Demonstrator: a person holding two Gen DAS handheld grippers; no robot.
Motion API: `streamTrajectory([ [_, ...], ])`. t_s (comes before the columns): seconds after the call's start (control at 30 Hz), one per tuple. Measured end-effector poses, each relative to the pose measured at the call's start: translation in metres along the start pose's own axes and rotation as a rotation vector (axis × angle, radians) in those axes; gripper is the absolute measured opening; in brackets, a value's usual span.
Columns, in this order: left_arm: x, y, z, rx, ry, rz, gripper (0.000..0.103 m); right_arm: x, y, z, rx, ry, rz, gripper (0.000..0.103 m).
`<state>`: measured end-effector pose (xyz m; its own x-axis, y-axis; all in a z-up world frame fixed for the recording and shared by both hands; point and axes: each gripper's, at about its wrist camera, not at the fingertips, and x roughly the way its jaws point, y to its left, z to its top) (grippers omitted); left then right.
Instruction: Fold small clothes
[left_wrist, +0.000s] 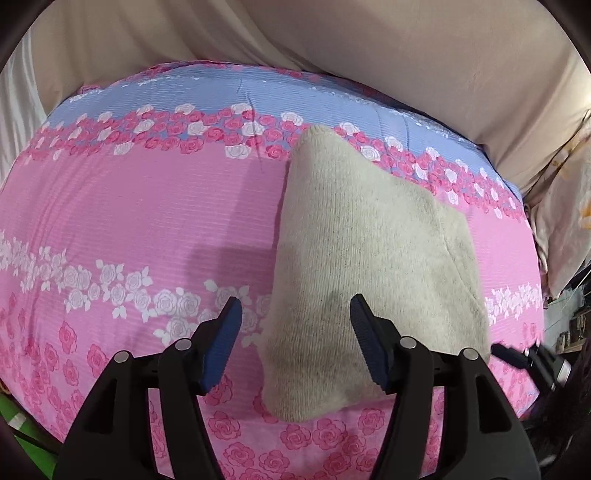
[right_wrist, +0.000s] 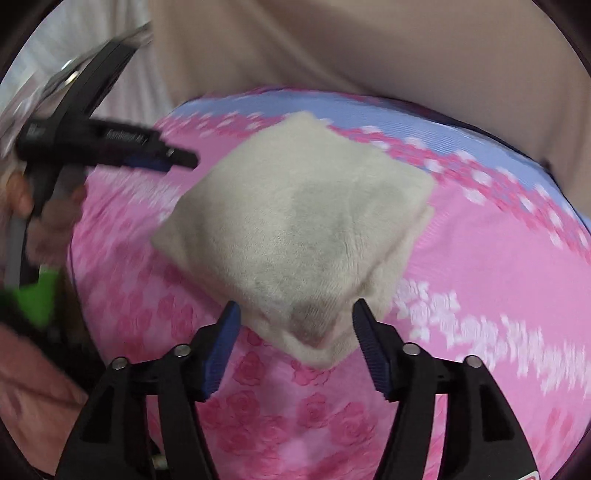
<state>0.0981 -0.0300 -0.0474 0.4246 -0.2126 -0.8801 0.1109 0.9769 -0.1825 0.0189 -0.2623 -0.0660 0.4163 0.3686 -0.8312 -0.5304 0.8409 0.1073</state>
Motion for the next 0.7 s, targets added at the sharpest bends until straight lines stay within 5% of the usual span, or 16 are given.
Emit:
streamTrajectory([
  [0.17,0.016,-0.006,-0.008,0.011,0.042,0.035,0.060,0.027,-0.021,0.026,-0.095,0.098,0.211,0.068],
  [0.27,0.021,-0.009,-0.015,0.005,0.044,0.061,0.061,0.049,-0.027,0.034,-0.081,0.153,0.348,0.075],
  [0.43,0.023,-0.007,-0.015,-0.011,0.042,0.096,0.067,0.056,-0.043,0.034,-0.019,0.225,0.577,0.070],
  [0.53,0.023,-0.005,-0.017,-0.018,0.040,0.104,0.069,0.044,-0.054,0.024,0.000,0.249,0.602,0.060],
  [0.7,0.024,-0.008,-0.019,-0.031,0.029,0.121,0.069,0.048,-0.068,0.022,0.036,0.213,0.479,0.058],
])
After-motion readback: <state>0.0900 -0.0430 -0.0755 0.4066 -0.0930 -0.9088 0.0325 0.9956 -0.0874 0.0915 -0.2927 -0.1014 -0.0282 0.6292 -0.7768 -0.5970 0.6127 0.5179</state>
